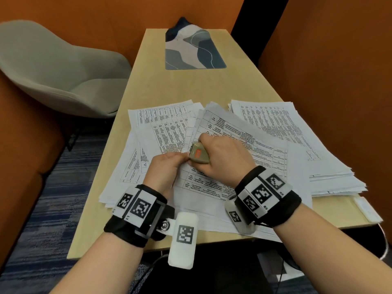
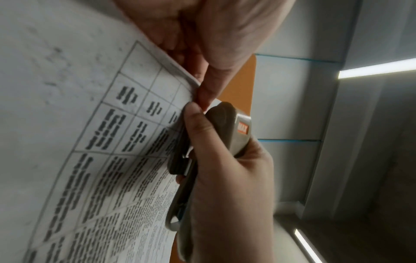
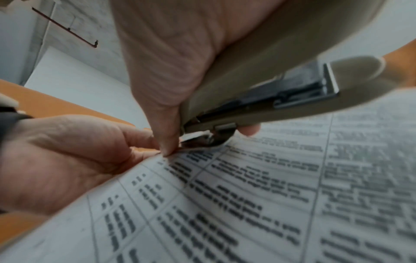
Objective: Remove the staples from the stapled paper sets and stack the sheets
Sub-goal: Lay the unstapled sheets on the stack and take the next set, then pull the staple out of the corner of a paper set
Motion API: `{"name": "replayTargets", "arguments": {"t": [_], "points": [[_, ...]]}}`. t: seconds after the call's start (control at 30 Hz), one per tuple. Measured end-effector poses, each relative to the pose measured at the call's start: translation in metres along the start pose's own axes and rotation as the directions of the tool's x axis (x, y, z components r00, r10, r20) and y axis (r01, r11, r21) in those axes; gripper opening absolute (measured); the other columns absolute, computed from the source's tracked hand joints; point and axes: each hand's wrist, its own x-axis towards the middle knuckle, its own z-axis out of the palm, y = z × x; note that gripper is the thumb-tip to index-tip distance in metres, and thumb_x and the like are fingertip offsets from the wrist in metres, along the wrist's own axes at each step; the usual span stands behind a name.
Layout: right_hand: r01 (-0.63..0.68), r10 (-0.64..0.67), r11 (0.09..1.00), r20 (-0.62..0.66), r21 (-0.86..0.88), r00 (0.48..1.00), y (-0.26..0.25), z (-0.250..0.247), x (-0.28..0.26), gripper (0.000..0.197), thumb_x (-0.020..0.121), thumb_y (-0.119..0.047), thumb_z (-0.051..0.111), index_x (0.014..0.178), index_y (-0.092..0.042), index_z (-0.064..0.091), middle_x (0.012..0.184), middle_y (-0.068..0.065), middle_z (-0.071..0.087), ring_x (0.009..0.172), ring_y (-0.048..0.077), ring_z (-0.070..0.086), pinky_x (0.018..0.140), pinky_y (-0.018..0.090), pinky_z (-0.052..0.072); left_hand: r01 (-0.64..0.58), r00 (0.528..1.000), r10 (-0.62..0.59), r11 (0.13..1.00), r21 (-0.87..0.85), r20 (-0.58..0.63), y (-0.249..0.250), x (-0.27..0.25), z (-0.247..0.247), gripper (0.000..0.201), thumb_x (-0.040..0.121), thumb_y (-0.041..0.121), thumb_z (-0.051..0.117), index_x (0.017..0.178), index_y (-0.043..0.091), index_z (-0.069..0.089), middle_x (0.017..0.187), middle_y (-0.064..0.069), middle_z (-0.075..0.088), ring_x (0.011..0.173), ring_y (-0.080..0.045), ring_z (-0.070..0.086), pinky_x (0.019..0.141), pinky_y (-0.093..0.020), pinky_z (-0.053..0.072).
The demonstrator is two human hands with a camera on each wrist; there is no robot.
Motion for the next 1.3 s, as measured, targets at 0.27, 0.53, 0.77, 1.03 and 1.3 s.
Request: {"name": "replayTargets", "arguments": {"t": [0.27, 0.53, 0.77, 1.03, 1.3], "points": [[0.093, -0.110, 0.991, -0.174, -0.101, 0.979, -0.011, 0.000, -0.007, 0.040, 0.066, -0.041, 0.078, 0.083, -0.011, 0.056, 0.067, 0.001, 0.062, 0.050, 0.023, 0.058, 0.048, 0.023, 0.024, 0.025, 1.000, -0.025, 0.999, -0.039, -0.005, 0.003, 0.000, -0.003, 0.016, 0.081, 0.001, 0.061, 0.065, 0.001, 0.061, 0.051, -0.009, 0.060, 0.045, -0.017, 0.057, 0.043, -0.021, 0.047], [-0.321, 0.301, 0.787, 0.126, 0.526, 0.945, 0.000, 0.007, -0.007, 0.030, 0.074, -0.047, 0.071, 0.082, -0.023, 0.055, 0.075, -0.009, 0.058, 0.076, 0.013, 0.057, 0.064, 0.027, 0.042, -0.095, 0.981, 0.089, 0.995, 0.030, 0.175, -0.002, -0.001, -0.013, 0.016, 0.090, -0.003, 0.048, 0.086, 0.000, 0.063, 0.068, -0.008, 0.069, 0.060, -0.016, 0.067, 0.060, -0.025, 0.057], [-0.470, 0.276, 0.564, 0.382, 0.679, 0.882, 0.007, 0.008, -0.005, 0.023, 0.074, -0.029, 0.077, 0.071, -0.015, 0.058, 0.065, -0.002, 0.059, 0.059, 0.013, 0.054, 0.059, 0.025, 0.042, -0.268, 0.957, 0.216, 0.915, 0.301, 0.195, -0.006, -0.005, -0.015, 0.014, 0.086, -0.006, 0.055, 0.096, -0.001, 0.065, 0.085, -0.016, 0.069, 0.076, -0.021, 0.065, 0.073, -0.027, 0.055], [-0.427, 0.347, 0.695, 0.250, 0.579, 0.904, 0.020, -0.022, -0.017, 0.025, 0.075, -0.037, 0.075, 0.070, -0.021, 0.056, 0.067, -0.007, 0.059, 0.059, 0.004, 0.052, 0.056, 0.021, 0.039, -0.368, 0.929, 0.325, 0.852, 0.373, 0.174, -0.006, -0.005, -0.017, 0.025, 0.088, 0.000, 0.055, 0.088, 0.022, 0.066, 0.084, 0.006, 0.072, 0.082, -0.012, 0.068, 0.083, -0.029, 0.054], [-0.758, 0.826, 0.550, -0.095, 0.350, 0.555, 0.115, -0.099, -0.135, 0.040, 0.080, -0.043, 0.067, 0.089, -0.005, 0.062, 0.080, 0.012, 0.063, 0.074, 0.027, 0.058, 0.073, 0.037, 0.049, -0.441, 0.896, 0.379, 0.819, 0.368, 0.229, -0.008, 0.002, -0.019, 0.023, 0.090, 0.007, 0.056, 0.091, 0.028, 0.065, 0.093, 0.006, 0.071, 0.095, -0.021, 0.065, 0.089, -0.039, 0.048]]}}
